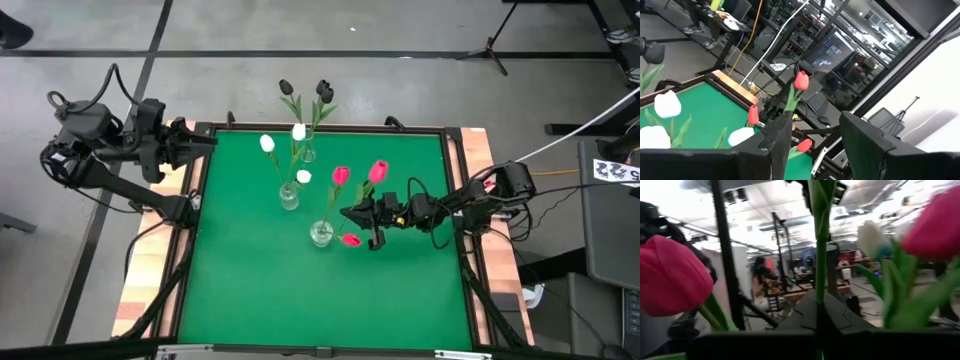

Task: Sort flowers into vase by color
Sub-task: Put the pink flower into the bottom transparent vase

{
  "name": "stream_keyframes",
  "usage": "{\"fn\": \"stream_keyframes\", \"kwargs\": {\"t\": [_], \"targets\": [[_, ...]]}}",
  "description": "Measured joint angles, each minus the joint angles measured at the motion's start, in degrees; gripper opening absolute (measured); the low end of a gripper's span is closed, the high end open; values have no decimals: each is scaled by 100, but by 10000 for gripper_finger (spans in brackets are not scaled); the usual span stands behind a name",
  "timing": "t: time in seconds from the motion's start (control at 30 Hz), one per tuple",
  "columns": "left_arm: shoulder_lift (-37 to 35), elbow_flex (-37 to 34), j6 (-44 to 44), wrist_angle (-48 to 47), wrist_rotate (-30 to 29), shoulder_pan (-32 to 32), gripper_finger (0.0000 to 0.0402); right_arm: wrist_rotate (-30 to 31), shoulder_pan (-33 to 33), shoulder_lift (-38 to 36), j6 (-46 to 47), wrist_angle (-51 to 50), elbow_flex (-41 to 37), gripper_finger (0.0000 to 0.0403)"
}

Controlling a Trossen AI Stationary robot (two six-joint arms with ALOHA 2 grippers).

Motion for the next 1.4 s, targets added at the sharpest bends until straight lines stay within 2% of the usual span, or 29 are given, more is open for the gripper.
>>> {"fn": "stream_keyframes", "kwargs": {"t": [0.3,0.7,1.1,1.4], "targets": [[0,0,-2,-111,-88,0,163,-644,-215,550,25,4,653,0],[0,0,133,-157,-226,0,163,-822,-483,740,-147,6,821,0],[0,0,162,-178,-346,-1,163,-883,-469,816,-456,-27,819,0],[2,0,153,-320,-355,0,163,-952,-469,1145,-479,-8,994,0]]}}
